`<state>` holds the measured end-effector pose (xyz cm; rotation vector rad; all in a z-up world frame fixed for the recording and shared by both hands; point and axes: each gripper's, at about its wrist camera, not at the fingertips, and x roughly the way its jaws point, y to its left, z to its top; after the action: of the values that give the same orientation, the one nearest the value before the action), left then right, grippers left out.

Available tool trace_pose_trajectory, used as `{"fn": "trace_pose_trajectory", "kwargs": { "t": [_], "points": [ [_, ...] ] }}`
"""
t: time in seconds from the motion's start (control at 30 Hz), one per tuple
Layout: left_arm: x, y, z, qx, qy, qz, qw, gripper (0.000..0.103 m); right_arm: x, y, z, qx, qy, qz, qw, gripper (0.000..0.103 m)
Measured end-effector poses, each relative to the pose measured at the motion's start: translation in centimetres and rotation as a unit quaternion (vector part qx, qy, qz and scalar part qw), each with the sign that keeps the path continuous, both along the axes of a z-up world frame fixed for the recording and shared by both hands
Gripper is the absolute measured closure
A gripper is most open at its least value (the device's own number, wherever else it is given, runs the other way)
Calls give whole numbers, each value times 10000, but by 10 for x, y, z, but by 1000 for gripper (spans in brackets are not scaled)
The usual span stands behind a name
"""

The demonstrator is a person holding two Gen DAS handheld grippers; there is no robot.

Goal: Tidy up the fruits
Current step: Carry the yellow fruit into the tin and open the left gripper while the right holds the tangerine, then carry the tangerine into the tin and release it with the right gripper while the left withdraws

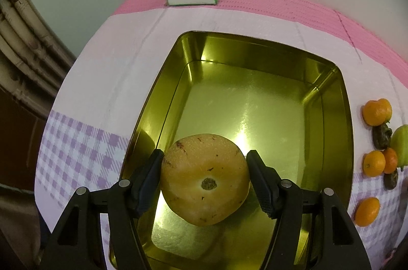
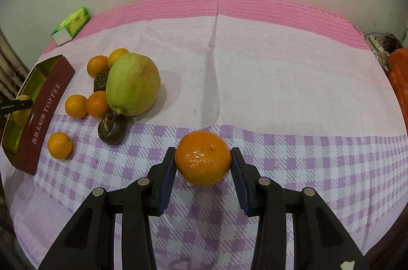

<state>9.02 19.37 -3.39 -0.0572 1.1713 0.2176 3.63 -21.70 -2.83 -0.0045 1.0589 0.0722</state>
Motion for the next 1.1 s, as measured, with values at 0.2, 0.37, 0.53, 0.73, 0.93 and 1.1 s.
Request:
{"fn": "trace_pose_trajectory", "kwargs": {
  "t": [0.2, 0.37, 0.53, 0.73, 0.93, 1.1],
  "points": [
    [1, -2, -1, 100, -21, -75, 9999, 36, 1, 3, 4, -39, -41, 2, 10000, 64],
    [0, -2, -1, 91, -43, -81, 9999, 36, 3, 5, 16, -46, -155, -22, 9999, 64],
    [-2, -2, 0, 108, -51, -98, 9999, 36, 6, 12, 28, 13, -240, 17, 9997, 64],
    [-5, 0, 8, 64, -173, -89, 9998, 35, 12, 37, 42, 57, -349, 300, 9989, 64],
    [-9, -4, 23, 169, -421, -176, 9988, 23, 16, 70, 50, 89, -398, 693, 9968, 64],
    [-12, -4, 32, 178, -538, -170, 9982, 22, 18, 103, 56, 176, -426, 1071, 9932, 64]
  ]
}}
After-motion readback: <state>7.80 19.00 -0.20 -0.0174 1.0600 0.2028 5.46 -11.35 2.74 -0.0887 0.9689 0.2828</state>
